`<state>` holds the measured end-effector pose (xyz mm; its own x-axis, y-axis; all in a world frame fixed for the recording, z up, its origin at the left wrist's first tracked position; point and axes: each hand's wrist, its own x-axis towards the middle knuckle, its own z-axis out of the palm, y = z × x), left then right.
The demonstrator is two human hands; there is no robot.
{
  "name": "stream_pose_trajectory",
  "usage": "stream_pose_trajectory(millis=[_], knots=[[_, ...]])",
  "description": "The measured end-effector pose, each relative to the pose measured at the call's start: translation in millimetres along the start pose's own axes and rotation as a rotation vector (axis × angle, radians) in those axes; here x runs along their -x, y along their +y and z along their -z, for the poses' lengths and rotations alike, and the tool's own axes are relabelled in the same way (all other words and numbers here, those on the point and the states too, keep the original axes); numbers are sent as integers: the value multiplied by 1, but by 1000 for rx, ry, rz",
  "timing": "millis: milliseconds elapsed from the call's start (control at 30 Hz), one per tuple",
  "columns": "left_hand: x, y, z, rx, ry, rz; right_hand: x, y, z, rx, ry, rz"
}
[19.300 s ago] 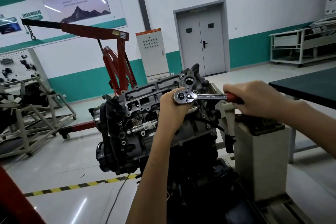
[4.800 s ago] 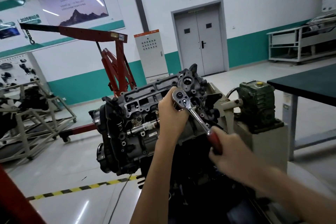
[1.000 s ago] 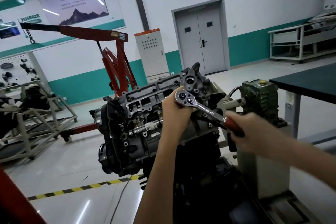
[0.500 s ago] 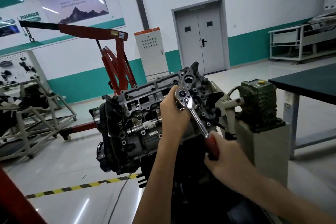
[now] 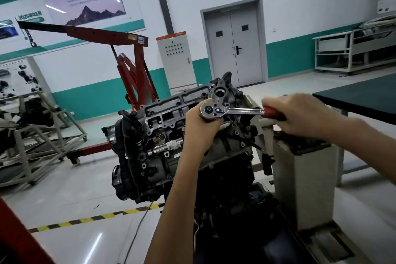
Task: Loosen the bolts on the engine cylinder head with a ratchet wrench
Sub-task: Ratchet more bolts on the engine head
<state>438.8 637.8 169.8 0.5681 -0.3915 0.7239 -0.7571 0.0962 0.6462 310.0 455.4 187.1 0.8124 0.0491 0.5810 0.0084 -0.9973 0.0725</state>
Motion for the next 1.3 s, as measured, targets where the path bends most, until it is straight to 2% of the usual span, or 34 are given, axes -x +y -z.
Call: stream_pose_trajectory(millis=[67,133,233,300,367,467,567,700,767,900,967,1033,1167,1233,1300], knots=[[1,0,3,-9,-19,4,-7,0,2,23,21,0],[5,-4,4,-21,-14,-20,8,-8,-16,-67,-2,-73],[10,-4,-4,-83,31,-112,45,-58,-48,-493,-50,-237],[11,-3,-11,-90,52,-121,55,-101,-65,-740,86,-372],[9,0,-12,-55,58,-74,54,-138,-81,-850,158,-469],[5,-4,-6,-2,40,-8,49,-160,-90,-912,154,-464],[0,-5,-4,-15,26,23,52,-127,-76,-789,102,-403],[-3,-2,-3,-43,-11,-20,41,-44,-42,-323,-68,-176],[-4,-2,0,-28,-35,-24,21,-11,-18,-107,-63,-59],[-3,-2,1,-55,-26,-22,3,1,-4,-30,-18,-27],[2,-3,-1,-66,-5,-39,19,-12,-26,-168,-43,-104],[5,-1,-5,-87,13,-57,41,-45,-48,-410,-68,-225],[0,4,-9,-125,4,-70,54,-132,-75,-856,174,-486],[0,3,-7,-95,3,-54,50,-163,-84,-958,207,-523],[1,0,-5,-67,3,-37,48,-168,-85,-963,185,-509]])
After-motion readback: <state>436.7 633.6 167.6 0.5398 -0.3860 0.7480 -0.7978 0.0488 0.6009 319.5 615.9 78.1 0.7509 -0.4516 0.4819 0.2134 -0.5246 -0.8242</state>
